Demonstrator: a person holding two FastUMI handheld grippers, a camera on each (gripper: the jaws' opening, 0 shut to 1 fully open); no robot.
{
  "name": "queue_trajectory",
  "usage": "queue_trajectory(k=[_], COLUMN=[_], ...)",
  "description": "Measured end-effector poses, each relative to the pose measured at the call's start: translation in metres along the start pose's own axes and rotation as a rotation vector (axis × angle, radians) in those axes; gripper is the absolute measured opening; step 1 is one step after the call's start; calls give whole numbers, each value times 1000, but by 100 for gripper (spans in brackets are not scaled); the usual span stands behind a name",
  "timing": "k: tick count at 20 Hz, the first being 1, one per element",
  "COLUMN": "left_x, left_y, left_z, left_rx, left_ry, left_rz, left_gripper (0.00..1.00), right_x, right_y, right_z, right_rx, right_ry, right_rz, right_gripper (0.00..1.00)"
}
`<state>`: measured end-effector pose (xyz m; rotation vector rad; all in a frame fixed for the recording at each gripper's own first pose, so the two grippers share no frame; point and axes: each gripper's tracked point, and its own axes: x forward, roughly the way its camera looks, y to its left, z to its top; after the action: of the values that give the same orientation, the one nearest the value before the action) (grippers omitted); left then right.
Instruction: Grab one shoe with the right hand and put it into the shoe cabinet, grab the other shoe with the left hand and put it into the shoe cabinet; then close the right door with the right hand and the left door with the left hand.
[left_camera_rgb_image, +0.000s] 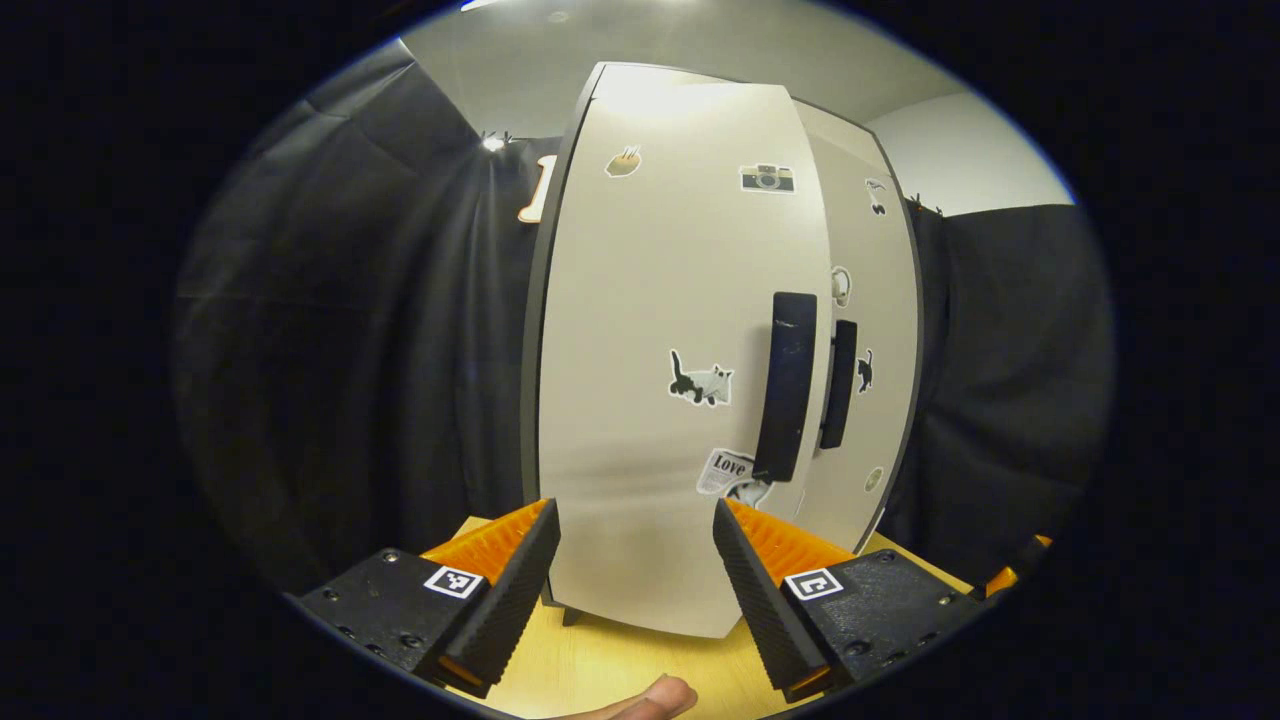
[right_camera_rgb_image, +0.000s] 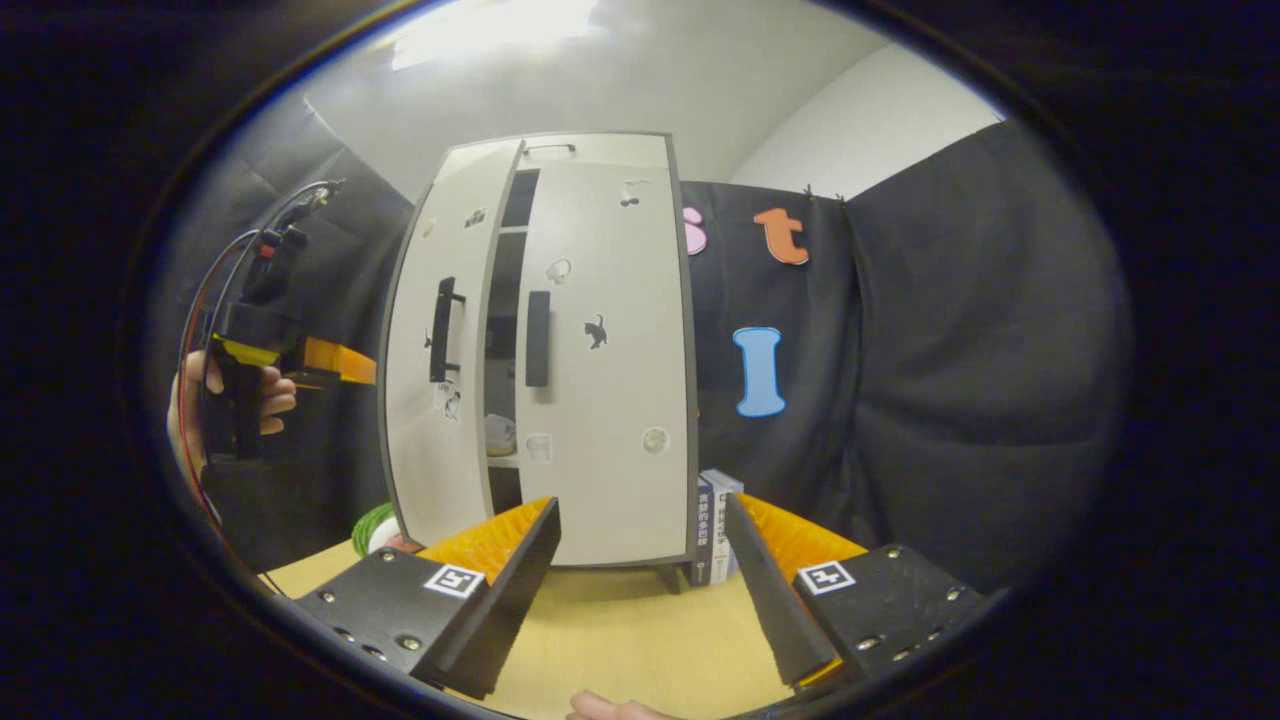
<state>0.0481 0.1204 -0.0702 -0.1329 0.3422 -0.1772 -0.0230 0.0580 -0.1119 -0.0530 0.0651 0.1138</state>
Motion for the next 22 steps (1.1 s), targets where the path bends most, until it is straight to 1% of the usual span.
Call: queue_trajectory(k=[1,3,4,7,10,11,13,15,18,22], left_x=[-9,-18,-22,-32,-52,-60,-74,-88,-108,-132], left_y=[-4,-11,-13,-14,-21,-21,-22,-16,-16,-31], left_z=[0,0,-6,-19,-33,-39,-45,-48,-53,-83], left_rx=[-3,-5,4,29,-19,-28,0,53,104,130], left_ry=[-11,-35,-27,5,19,32,32,16,-29,24], left_rz=[-15,-40,-44,-25,-30,-23,3,69,140,131], left_gripper=[94,94,94,95,94,95,95,95,94,95], right_x=[-1,-3,-5,-10,-13,-14,-15,-13,-10,-8], right_y=[0,4,7,13,14,15,16,15,15,23], right_z=[2,4,6,15,22,23,26,26,21,15], right_rx=[-3,-5,-5,-3,-5,4,14,9,3,3], right_ry=[-4,-5,-8,-26,-39,-42,-48,-51,-41,-27], right_rz=[-2,1,7,25,21,20,25,24,21,47], right_gripper=[98,98,98,98,98,98,98,98,98,98])
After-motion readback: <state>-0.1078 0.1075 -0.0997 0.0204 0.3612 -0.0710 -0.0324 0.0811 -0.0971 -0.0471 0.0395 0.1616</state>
